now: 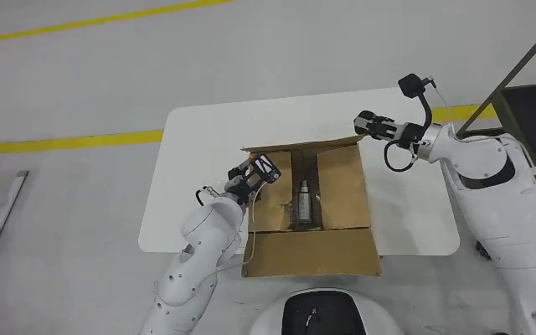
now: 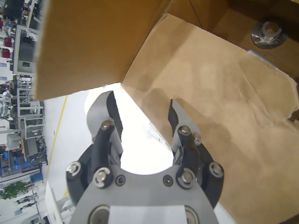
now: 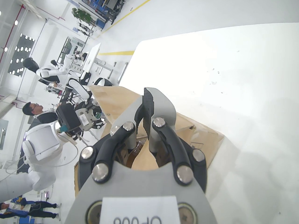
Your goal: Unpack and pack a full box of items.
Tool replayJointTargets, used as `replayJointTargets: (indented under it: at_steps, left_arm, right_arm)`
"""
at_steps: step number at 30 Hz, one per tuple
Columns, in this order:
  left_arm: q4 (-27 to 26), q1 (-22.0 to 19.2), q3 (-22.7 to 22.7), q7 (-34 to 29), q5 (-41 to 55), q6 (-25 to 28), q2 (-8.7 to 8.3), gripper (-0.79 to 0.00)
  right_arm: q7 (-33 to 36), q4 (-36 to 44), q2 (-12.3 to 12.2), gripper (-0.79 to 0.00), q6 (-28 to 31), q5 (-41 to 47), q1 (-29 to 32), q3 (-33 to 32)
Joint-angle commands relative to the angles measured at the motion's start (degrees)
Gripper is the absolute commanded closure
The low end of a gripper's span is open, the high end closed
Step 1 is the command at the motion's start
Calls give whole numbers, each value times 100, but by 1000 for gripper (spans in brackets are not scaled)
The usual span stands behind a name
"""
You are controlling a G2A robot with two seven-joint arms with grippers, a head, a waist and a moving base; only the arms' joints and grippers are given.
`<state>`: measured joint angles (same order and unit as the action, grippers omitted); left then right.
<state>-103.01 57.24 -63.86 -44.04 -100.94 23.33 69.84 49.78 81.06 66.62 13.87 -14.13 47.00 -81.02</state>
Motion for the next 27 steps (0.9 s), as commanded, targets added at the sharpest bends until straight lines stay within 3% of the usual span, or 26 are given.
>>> replayJointTargets:
  at_steps: [1, 6, 16, 27]
  left_arm:
    - [-146, 103, -158, -69, 58, -19, -16, -785]
    - [-465, 411, -613, -321, 355, 75, -67, -785]
    - [-1038, 1122, -1736, -491, 753, 361, -209, -785]
    - [-1097, 1177, -1793, -436, 706, 491, -227, -785]
  right_arm:
    - [77, 150, -33, 0, 95, -109, 97, -41]
    - [40, 569, -87, 0, 247, -395, 389, -44]
    - [-710, 1512, -140, 0, 184, -2130, 1117, 342]
    - [-1466, 1635, -93, 0, -73, -2466, 1446, 721]
